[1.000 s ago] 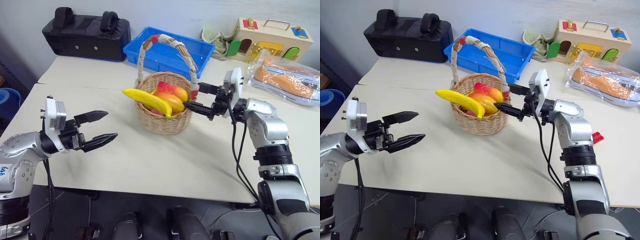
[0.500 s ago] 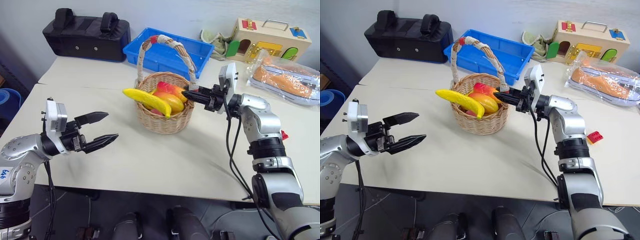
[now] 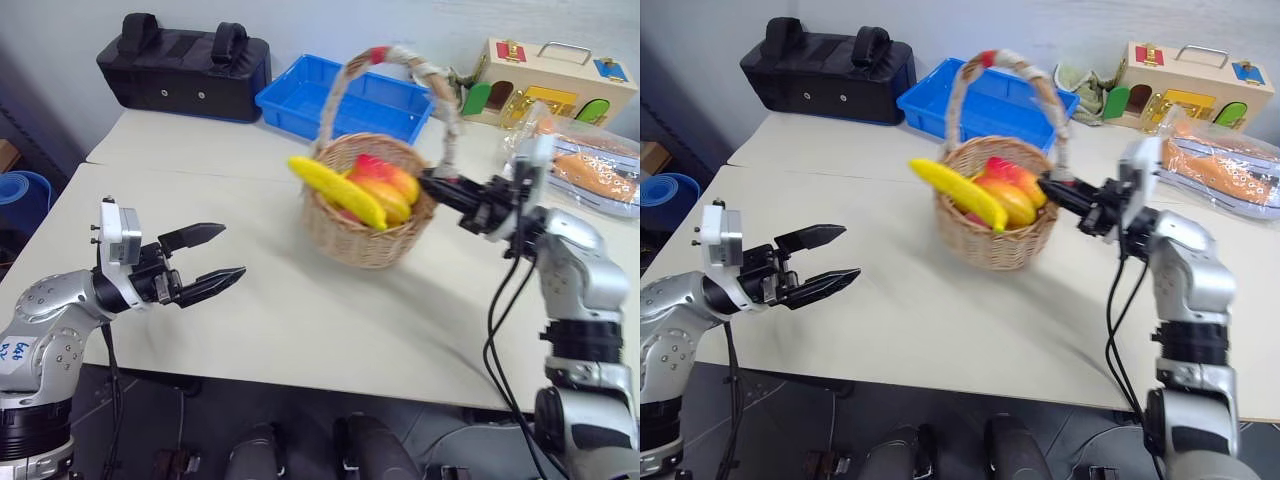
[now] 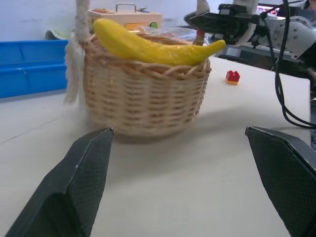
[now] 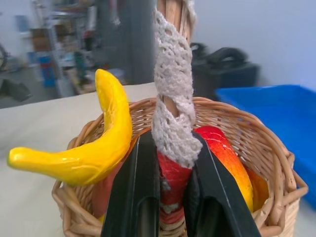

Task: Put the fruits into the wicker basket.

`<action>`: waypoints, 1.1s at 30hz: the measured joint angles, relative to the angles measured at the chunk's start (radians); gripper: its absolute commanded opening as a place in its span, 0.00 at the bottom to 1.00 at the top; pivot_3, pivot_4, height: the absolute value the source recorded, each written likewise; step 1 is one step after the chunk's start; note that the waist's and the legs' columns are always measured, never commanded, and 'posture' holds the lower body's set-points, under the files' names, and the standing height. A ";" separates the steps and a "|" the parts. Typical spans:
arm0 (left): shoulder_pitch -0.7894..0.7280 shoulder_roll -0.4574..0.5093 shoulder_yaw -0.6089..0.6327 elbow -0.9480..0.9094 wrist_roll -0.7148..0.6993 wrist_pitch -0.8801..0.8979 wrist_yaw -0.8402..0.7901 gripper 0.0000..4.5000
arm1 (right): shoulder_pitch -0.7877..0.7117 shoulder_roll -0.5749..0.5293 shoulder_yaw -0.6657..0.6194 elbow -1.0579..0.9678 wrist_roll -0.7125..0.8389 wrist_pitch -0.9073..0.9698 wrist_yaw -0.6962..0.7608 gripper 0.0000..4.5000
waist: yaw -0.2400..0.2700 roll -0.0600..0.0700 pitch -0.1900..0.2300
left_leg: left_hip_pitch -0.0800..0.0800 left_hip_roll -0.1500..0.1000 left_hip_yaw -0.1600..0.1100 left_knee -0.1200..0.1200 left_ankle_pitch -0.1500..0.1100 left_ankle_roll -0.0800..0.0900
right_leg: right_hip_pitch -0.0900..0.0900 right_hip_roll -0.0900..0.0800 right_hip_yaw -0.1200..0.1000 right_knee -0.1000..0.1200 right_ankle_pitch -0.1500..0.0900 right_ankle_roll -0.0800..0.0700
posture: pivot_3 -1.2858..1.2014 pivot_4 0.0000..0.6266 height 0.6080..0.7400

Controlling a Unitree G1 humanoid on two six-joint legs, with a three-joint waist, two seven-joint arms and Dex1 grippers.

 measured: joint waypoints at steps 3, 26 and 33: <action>-0.029 -0.007 -0.020 0.031 0.001 -0.009 -0.007 1.00 | 0.123 -0.015 -0.100 -0.105 0.006 -0.006 -0.094 0.05 | 0.003 0.000 0.000 | 0.000 0.000 0.000 0.000 0.000 0.000 | 0.001 0.000 0.000 -0.002 0.000 0.000 | 0.52 0.24 1.00; -0.136 -0.017 -0.110 0.153 0.040 -0.037 -0.079 1.00 | 0.518 0.008 -0.302 -0.367 0.066 0.053 -0.488 0.05 | 0.004 0.000 0.000 | 0.002 -0.001 0.001 -0.001 0.002 -0.001 | 0.002 0.001 0.002 -0.002 0.000 0.000 | 0.52 0.24 1.00; -0.137 -0.016 -0.110 0.181 0.050 -0.058 -0.091 1.00 | 0.542 -0.037 -0.315 -0.331 0.075 0.000 -0.407 0.55 | 0.005 0.000 0.000 | 0.002 -0.001 0.001 -0.001 0.002 0.000 | 0.002 0.001 0.002 -0.002 0.000 0.000 | 0.52 0.24 1.00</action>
